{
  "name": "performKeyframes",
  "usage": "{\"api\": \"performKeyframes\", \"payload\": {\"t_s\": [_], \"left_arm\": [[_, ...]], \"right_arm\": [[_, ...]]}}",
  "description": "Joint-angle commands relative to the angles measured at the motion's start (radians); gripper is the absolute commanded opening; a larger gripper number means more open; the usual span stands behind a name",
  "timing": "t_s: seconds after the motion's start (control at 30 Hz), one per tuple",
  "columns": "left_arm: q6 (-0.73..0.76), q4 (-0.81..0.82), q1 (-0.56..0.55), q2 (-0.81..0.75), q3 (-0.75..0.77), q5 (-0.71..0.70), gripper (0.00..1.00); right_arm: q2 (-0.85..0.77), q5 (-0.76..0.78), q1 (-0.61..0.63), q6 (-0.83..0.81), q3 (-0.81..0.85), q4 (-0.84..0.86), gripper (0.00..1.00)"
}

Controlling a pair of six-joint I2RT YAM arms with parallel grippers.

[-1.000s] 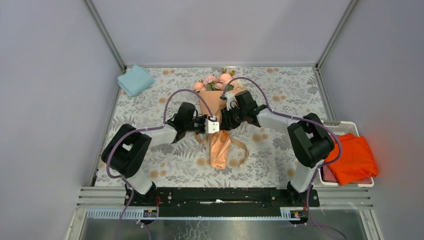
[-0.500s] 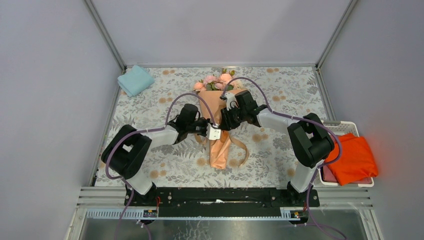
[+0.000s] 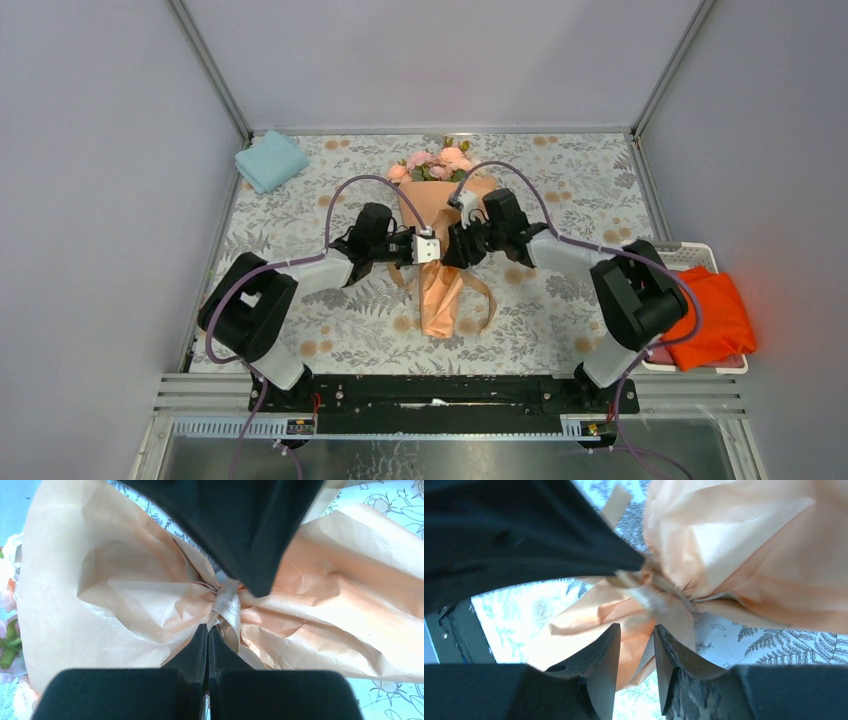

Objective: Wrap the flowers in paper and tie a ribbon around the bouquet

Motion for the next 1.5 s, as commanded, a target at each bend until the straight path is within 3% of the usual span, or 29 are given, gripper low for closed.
{"api": "performKeyframes", "payload": {"t_s": [0.0,0.1,0.23,0.43,0.77,0.87,1.17,1.27,1.37,1.47], "left_arm": [[-0.075,0.06,0.007,-0.012,0.027,0.026,0.0],[-0.084,0.07,0.008,-0.007,0.029,0.024,0.0],[-0.079,0.061,0.009,-0.007,0.029,0.024,0.0],[-0.087,0.073,0.01,-0.007,0.027,0.013,0.0],[-0.114,0.084,0.021,-0.003,0.027,0.013,0.0],[-0.119,0.086,0.021,-0.001,0.028,0.014,0.0],[-0.099,0.069,0.021,-0.002,0.031,0.004,0.0],[-0.071,0.051,0.021,-0.002,0.034,0.015,0.0],[-0.02,0.024,0.015,-0.006,0.035,0.033,0.27],[0.034,0.021,0.0,-0.005,0.037,0.018,0.31]], "right_arm": [[-0.158,-0.139,-0.005,-0.081,-0.145,0.328,0.4],[-0.161,-0.168,-0.004,-0.109,-0.205,0.509,0.4],[-0.126,-0.164,-0.004,-0.163,-0.174,0.548,0.38],[-0.05,-0.175,-0.004,-0.209,-0.088,0.458,0.34],[-0.003,-0.175,-0.004,-0.265,-0.147,0.433,0.37],[0.02,-0.171,-0.004,-0.268,-0.137,0.406,0.27],[0.035,-0.081,-0.004,-0.287,-0.147,0.339,0.27],[0.034,-0.079,-0.004,-0.277,-0.156,0.364,0.18],[0.032,-0.083,-0.004,-0.275,-0.15,0.367,0.13],[0.027,-0.089,-0.004,-0.277,-0.149,0.365,0.13]]}}
